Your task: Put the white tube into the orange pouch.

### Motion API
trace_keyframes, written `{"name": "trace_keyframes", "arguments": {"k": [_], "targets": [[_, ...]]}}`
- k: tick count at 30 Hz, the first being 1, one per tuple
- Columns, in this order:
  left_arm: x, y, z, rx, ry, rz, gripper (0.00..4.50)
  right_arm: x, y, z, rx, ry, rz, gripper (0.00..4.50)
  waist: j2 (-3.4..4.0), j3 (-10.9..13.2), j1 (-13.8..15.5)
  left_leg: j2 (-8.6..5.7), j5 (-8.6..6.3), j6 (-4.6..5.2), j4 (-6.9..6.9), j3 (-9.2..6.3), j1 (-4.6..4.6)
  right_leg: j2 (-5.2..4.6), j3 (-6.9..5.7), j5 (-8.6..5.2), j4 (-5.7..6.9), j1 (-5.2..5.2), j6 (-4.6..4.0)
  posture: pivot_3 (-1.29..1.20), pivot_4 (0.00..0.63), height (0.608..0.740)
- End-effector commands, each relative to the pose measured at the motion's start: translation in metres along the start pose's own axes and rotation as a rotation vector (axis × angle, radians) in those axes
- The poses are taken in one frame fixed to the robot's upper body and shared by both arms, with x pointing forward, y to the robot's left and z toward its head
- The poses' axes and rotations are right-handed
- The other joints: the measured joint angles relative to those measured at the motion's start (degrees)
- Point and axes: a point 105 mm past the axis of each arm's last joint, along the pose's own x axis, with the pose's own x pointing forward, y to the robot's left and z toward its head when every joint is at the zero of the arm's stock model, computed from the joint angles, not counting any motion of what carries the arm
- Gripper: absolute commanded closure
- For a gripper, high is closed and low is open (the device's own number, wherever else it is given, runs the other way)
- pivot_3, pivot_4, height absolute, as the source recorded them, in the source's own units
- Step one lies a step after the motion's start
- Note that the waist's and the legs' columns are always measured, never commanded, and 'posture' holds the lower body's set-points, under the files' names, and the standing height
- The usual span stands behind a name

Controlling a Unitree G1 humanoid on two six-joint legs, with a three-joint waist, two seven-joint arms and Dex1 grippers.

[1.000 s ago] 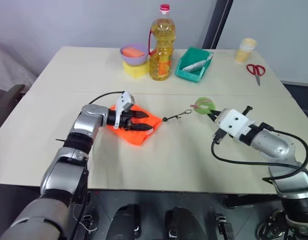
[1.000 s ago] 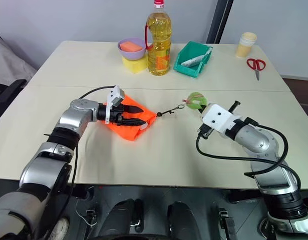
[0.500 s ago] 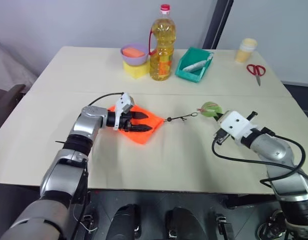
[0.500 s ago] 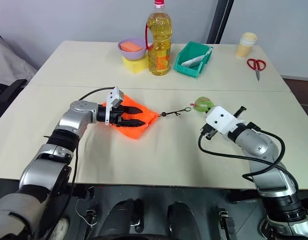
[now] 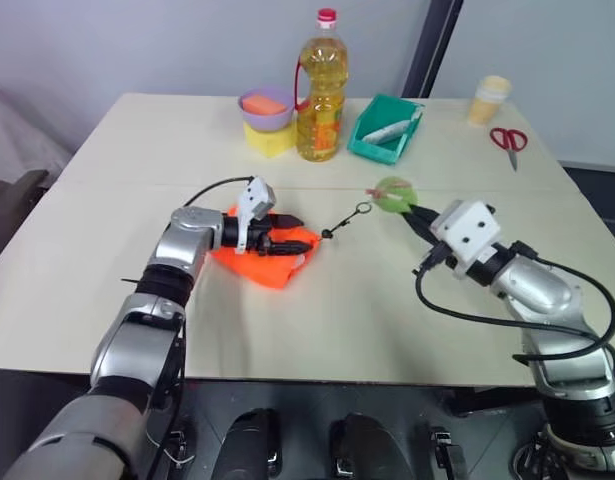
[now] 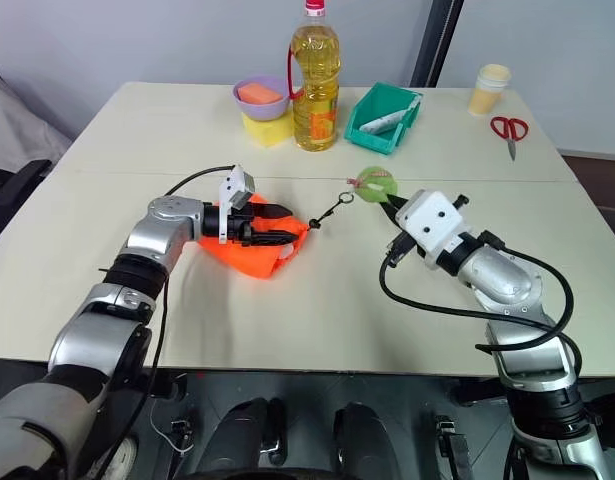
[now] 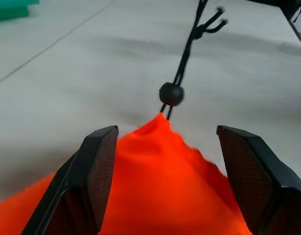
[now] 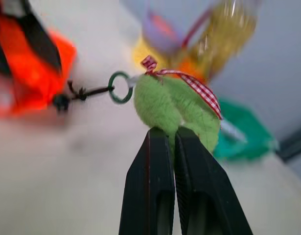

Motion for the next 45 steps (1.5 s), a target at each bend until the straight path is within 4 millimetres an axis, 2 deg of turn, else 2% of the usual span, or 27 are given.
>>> {"name": "trace_keyframes", "arguments": {"k": [1, 13, 17, 21, 26, 29, 33, 45], "targets": [[0.003, 0.005, 0.014, 0.070, -0.024, 0.019, 1.05, 0.001, -0.002, 0.020, -0.003, -0.082, 0.003, 4.45, 0.00, 0.0, 0.1, -0.01, 0.00, 0.01, 0.01, 0.00, 0.00, -0.01, 0.00, 0.00, 0.00, 0.00, 0.00, 0.00, 0.150, 0.737], [0.021, -0.001, 0.021, 0.070, -0.079, 0.006, 1.05, 0.003, 0.008, 0.030, 0.010, -0.123, 0.044, 4.45, 0.00, 0.0, -0.1, 0.00, -0.01, 0.03, 0.02, 0.00, 0.00, 0.01, 0.00, 0.00, 0.03, -0.02, 0.00, 0.00, 0.150, 0.737], [0.021, 0.006, 0.027, 0.135, -0.132, 0.131, 1.05, 0.006, 0.011, 0.032, 0.018, -0.128, 0.042, 4.45, 0.00, 0.0, -0.1, 0.01, -0.01, 0.03, 0.03, 0.00, 0.00, 0.01, 0.00, 0.00, 0.03, -0.01, 0.00, 0.00, 0.150, 0.737], [0.014, 0.004, 0.025, 0.309, -0.121, 0.292, 1.05, 0.008, 0.012, 0.031, 0.040, -0.127, 0.024, 4.45, 0.00, 0.0, -0.2, 0.03, 0.01, -0.01, 0.02, -0.01, 0.00, 0.00, 0.01, 0.00, 0.04, -0.01, 0.00, 0.00, 0.150, 0.737], [0.015, -0.030, 0.018, 0.478, -0.095, 0.378, 1.05, 0.012, 0.014, 0.030, 0.084, -0.134, 0.017, 4.45, 0.02, 0.0, 0.0, 0.03, 0.01, -0.01, 0.01, -0.02, 0.01, -0.01, 0.02, 0.01, 0.06, 0.01, 0.00, 0.00, 0.150, 0.737], [0.020, -0.042, 0.018, 0.536, -0.073, 0.449, 1.05, 0.015, 0.015, 0.028, 0.102, -0.139, 0.025, 4.45, 0.02, 0.0, 0.3, 0.01, -0.01, 0.03, 0.04, -0.03, 0.02, -0.03, 0.01, 0.01, 0.06, 0.06, 0.00, 0.00, 0.150, 0.737], [0.026, -0.040, 0.020, 0.480, -0.051, 0.634, 1.05, 0.019, 0.019, 0.026, 0.117, -0.148, 0.057, 4.45, 0.02, 0.0, 0.3, 0.00, 0.03, 0.20, 0.11, -0.04, 0.02, -0.04, 0.01, 0.12, 0.06, 0.10, 0.12, 0.00, 0.150, 0.737], [0.041, -0.044, 0.011, 0.461, 0.005, 0.733, 1.05, 0.021, 0.011, 0.028, 0.133, -0.158, 0.062, 4.45, 0.03, 0.0, 0.0, 0.00, 0.04, 0.19, 0.05, -0.03, 0.06, -0.03, 0.01, 0.13, 0.07, 0.09, 0.12, 0.00, 0.150, 0.737]]}}
